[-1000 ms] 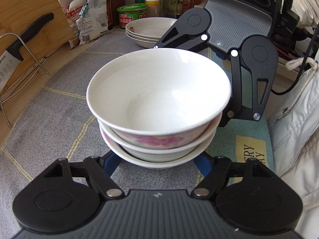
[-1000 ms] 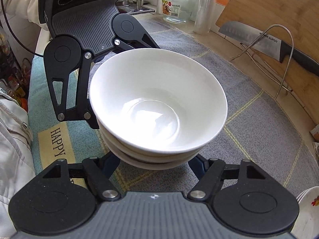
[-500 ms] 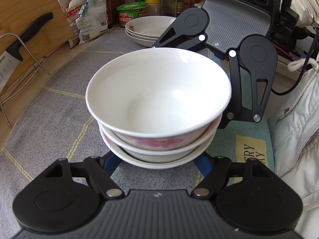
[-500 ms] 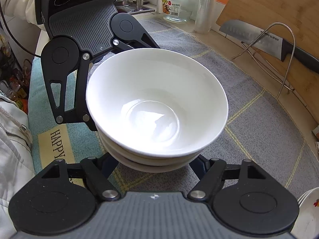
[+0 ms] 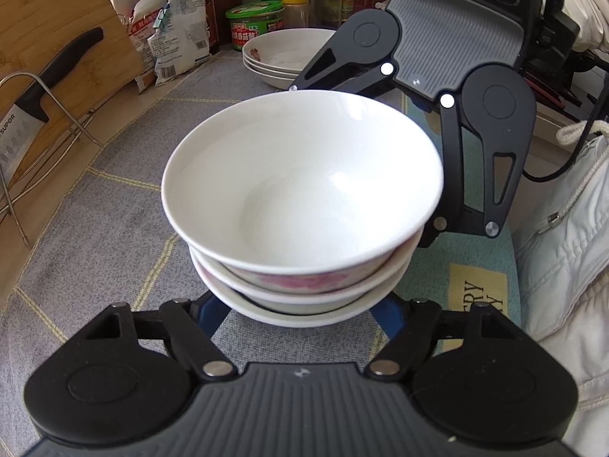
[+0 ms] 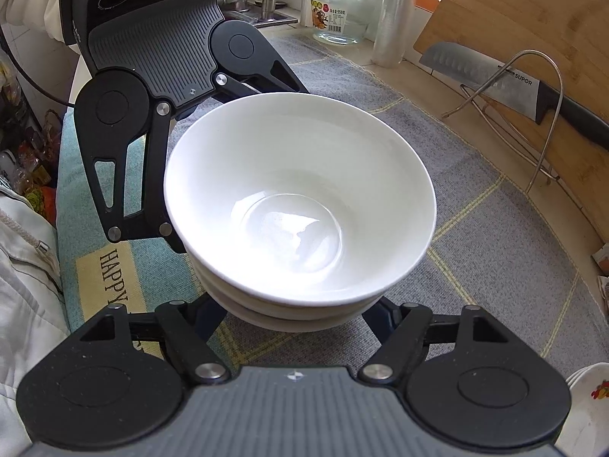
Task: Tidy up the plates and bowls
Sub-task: 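Carry the bowl stack with both grippers and lower it onto the plate stack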
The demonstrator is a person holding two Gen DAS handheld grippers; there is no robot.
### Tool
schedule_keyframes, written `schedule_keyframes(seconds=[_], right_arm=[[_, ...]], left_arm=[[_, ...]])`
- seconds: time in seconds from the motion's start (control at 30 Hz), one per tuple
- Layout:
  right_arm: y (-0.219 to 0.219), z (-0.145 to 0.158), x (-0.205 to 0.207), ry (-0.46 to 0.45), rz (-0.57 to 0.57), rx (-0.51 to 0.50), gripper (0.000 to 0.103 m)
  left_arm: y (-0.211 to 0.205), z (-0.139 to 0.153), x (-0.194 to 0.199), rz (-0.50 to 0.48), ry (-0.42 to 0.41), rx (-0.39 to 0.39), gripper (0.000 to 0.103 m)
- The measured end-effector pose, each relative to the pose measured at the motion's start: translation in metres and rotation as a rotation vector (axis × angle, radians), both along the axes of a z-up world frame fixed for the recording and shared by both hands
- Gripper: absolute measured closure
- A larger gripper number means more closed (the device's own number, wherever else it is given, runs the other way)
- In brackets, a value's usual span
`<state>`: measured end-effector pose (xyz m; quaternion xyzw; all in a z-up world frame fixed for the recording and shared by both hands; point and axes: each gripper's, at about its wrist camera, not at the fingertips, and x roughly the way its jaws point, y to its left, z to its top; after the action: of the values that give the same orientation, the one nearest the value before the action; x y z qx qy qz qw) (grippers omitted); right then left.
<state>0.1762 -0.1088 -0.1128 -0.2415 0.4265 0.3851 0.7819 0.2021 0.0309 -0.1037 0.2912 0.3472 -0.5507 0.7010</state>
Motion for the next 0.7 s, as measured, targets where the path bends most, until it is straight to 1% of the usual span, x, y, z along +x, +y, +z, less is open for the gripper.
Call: schedule_keyframes(seconds=[0.13, 0.3, 0.5, 0.7], right_arm=[[-0.008, 0.006, 0.000, 0.001, 0.002, 0.007, 0.023], [-0.027, 0.018, -0.002, 0.002, 0.015, 0.013, 0.023], [-0.062, 0.033, -0.004, 0.006, 0.037, 0.010, 0.023], [-0.098, 0.047, -0.006, -0.024, 0.051, -0.014, 0.023]], left_arm=[[-0.009, 0.009, -0.003, 0.005, -0.021, 0.011, 0.025], [-0.030, 0.021, -0.010, 0.022, -0.022, 0.012, 0.025], [-0.067, 0.035, -0.023, 0.041, -0.037, 0.004, 0.025], [-0.104, 0.041, -0.022, 0.052, -0.037, -0.016, 0.025]])
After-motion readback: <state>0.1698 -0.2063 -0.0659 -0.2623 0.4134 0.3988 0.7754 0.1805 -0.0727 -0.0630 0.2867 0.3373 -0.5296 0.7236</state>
